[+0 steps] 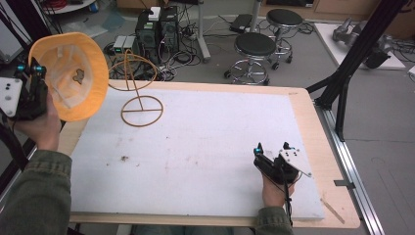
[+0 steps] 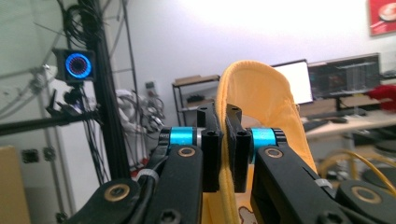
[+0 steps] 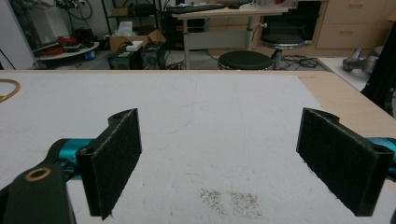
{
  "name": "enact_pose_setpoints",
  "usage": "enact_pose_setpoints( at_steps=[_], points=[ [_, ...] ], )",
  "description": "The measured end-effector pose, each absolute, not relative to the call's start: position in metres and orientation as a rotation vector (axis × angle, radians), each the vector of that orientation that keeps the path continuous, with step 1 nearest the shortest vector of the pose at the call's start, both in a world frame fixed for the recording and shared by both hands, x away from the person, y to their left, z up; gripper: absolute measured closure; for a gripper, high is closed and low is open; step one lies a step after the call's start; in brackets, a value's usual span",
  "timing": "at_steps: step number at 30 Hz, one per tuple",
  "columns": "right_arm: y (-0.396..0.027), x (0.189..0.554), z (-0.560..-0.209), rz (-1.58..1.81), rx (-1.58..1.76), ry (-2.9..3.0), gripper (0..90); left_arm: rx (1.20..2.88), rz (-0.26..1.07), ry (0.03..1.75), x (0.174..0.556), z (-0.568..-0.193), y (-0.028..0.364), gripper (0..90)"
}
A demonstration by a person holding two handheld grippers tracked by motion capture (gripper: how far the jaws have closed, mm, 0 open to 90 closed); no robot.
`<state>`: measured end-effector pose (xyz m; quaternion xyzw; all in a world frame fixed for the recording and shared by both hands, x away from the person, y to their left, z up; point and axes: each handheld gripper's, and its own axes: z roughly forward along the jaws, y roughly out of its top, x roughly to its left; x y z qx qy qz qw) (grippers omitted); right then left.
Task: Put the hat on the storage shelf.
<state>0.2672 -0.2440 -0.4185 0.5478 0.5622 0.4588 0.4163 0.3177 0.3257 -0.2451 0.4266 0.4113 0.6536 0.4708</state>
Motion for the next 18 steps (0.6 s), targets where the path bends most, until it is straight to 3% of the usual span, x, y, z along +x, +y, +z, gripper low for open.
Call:
enact_pose_setpoints(
  at_steps=[8, 18],
  points=[
    [-0.248, 0.259, -0.423, 1.155, 1.353, 1.374, 13.9, 1.074, 1.675, 0.997, 0.355, -0.226, 0.322, 86.8],
    [-0.258, 0.258, -0.423, 1.205, 1.410, 1.327, 13.8, 1.092, 1.768, 0.928, 0.389, -0.216, 0.291, 86.7]
  ],
)
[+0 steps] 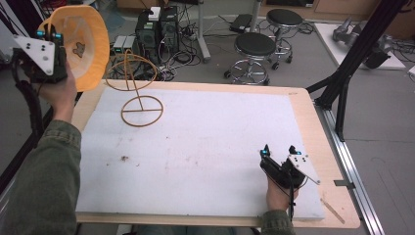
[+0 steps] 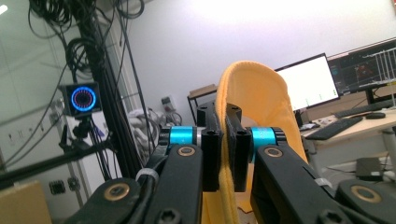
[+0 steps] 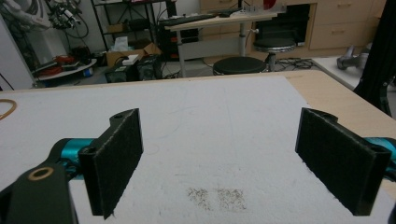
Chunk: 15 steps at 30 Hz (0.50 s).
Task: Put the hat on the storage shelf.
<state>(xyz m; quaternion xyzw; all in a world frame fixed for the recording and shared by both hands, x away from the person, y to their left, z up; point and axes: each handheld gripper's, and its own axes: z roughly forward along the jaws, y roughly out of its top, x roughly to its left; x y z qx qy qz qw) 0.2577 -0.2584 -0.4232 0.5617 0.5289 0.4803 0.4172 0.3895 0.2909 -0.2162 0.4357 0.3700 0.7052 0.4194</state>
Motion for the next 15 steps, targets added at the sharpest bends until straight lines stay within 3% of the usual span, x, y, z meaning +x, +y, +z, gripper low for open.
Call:
enact_pose_setpoints(
  at_steps=[5, 15],
  points=[
    [-0.260, 0.258, -0.423, 1.219, 1.420, 1.313, 13.8, 1.177, 1.821, 0.824, 0.405, -0.217, 0.257, 86.7],
    [-0.260, 0.256, -0.422, 1.239, 1.431, 1.321, 14.0, 1.344, 1.794, 0.666, 0.418, -0.241, 0.210, 86.7]
  ],
)
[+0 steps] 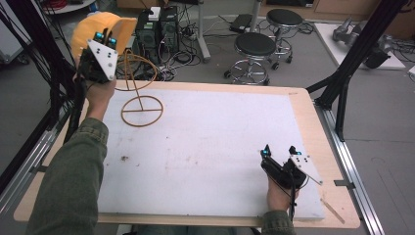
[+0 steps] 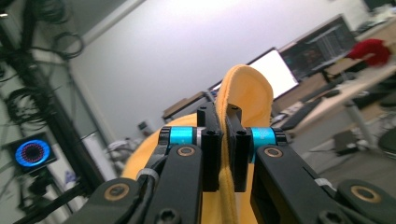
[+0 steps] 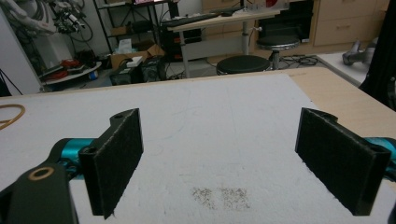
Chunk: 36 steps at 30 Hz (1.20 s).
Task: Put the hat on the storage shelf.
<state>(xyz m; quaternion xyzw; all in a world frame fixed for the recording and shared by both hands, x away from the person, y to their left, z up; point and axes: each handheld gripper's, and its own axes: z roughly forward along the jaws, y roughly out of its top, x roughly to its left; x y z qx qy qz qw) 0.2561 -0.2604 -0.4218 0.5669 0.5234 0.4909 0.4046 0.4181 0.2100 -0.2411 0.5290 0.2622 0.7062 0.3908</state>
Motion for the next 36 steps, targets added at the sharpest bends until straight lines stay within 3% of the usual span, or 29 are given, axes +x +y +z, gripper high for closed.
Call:
enact_pose_setpoints(
  at_steps=[13, 22, 36],
  points=[
    [-0.256, 0.257, -0.421, 1.235, 1.411, 1.337, 14.4, 1.506, 1.595, 0.544, 0.418, -0.274, 0.180, 86.6],
    [-0.251, 0.261, -0.421, 1.244, 1.403, 1.354, 14.9, 1.508, 1.352, 0.641, 0.420, -0.303, 0.188, 86.6],
    [-0.245, 0.265, -0.420, 1.253, 1.387, 1.370, 15.0, 1.660, 1.100, 0.662, 0.425, -0.329, 0.199, 86.5]
  ],
)
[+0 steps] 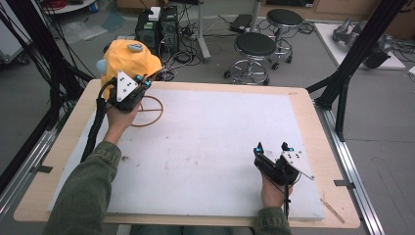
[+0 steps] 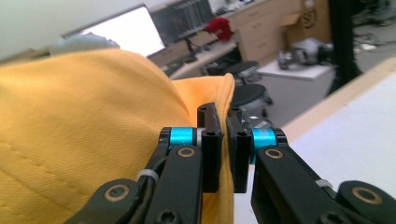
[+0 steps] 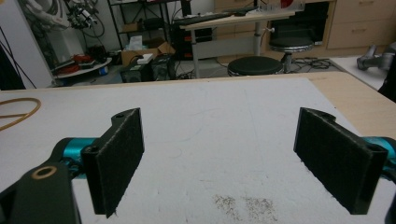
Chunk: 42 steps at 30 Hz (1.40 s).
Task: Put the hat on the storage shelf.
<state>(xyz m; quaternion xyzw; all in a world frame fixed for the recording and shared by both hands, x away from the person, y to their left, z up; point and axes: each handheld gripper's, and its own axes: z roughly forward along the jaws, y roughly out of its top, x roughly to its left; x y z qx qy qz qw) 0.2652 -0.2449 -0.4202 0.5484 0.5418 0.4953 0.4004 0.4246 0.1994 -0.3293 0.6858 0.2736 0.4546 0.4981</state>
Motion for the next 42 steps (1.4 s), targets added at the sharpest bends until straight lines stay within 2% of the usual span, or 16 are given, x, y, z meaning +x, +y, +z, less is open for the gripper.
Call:
enact_pose_setpoints(
  at_steps=[3, 11, 15, 19, 26, 32, 42],
  points=[
    [-0.245, 0.265, -0.420, 1.253, 1.388, 1.368, 15.0, 1.707, 1.044, 0.672, 0.427, -0.337, 0.201, 86.5],
    [-0.243, 0.264, -0.420, 1.241, 1.374, 1.387, 15.1, 1.687, 0.975, 0.698, 0.426, -0.335, 0.206, 84.2],
    [-0.242, 0.264, -0.420, 1.229, 1.355, 1.390, 15.1, 1.682, 0.944, 0.692, 0.425, -0.333, 0.208, 72.6],
    [-0.242, 0.263, -0.419, 1.227, 1.355, 1.390, 15.1, 1.658, 0.910, 0.679, 0.423, -0.330, 0.208, 52.4],
    [-0.240, 0.262, -0.419, 1.217, 1.346, 1.398, 15.0, 1.638, 0.887, 0.661, 0.413, -0.321, 0.208, 35.7],
    [-0.241, 0.262, -0.419, 1.213, 1.342, 1.392, 15.1, 1.560, 0.865, 0.656, 0.394, -0.304, 0.215, 29.6],
    [-0.244, 0.263, -0.419, 1.212, 1.353, 1.370, 15.0, 1.364, 0.929, 0.700, 0.354, -0.287, 0.252, 27.1]
  ],
)
